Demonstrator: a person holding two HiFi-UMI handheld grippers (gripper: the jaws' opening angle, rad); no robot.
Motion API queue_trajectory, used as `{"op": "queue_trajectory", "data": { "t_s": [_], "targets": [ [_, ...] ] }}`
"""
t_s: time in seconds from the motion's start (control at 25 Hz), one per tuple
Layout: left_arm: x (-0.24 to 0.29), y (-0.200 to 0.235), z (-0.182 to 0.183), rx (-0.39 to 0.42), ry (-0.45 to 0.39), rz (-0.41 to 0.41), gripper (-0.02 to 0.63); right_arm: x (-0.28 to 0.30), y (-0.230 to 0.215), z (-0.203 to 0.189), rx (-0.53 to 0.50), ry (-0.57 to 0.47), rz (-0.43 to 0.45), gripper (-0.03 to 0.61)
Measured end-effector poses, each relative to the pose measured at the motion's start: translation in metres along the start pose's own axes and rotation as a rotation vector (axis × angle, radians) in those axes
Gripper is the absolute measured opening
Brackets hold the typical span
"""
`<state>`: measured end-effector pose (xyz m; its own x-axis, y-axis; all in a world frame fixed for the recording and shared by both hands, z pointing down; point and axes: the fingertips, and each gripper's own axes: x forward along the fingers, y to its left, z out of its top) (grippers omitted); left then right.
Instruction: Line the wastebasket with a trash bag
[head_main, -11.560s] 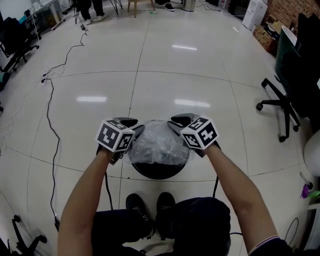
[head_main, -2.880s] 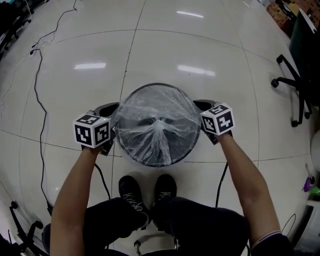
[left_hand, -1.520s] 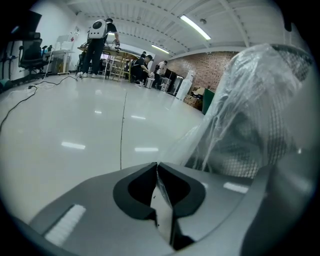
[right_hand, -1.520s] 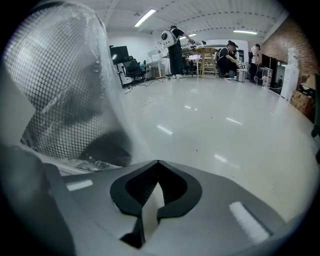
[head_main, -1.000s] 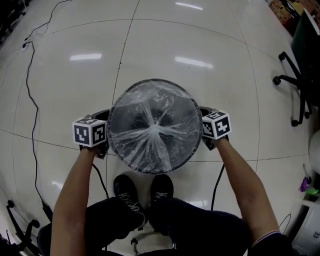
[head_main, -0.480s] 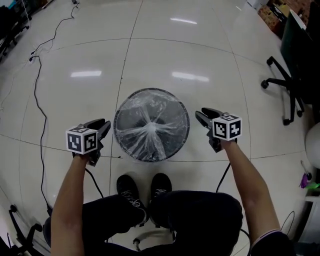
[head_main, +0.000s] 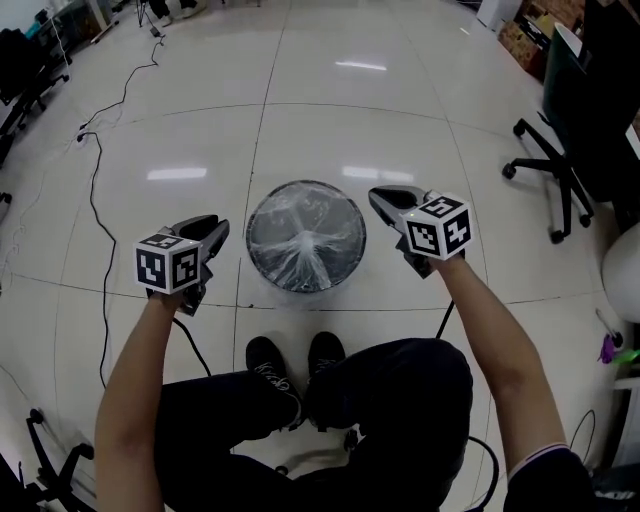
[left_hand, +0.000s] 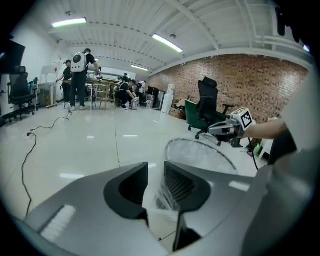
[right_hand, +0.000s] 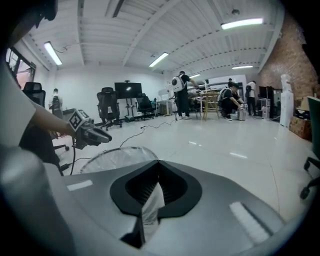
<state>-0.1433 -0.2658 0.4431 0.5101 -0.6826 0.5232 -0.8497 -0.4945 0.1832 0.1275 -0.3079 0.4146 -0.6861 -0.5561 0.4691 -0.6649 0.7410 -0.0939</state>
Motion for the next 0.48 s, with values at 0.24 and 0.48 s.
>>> {"op": "queue_trajectory", "data": {
  "t_s": [0.24,0.48],
  "targets": [
    [-0.013,-0.031,0.022,0.053,-0.015,-0.022,0.057,0.026,0.071,0.033,-0.075,0.073,0.129,0.002],
    [-0.008,-0.04,0.028,0.044,-0.053,-0.027,0.012,0.067,0.129,0.03,-0.114,0.188,0.266,0.002]
  ]
}}
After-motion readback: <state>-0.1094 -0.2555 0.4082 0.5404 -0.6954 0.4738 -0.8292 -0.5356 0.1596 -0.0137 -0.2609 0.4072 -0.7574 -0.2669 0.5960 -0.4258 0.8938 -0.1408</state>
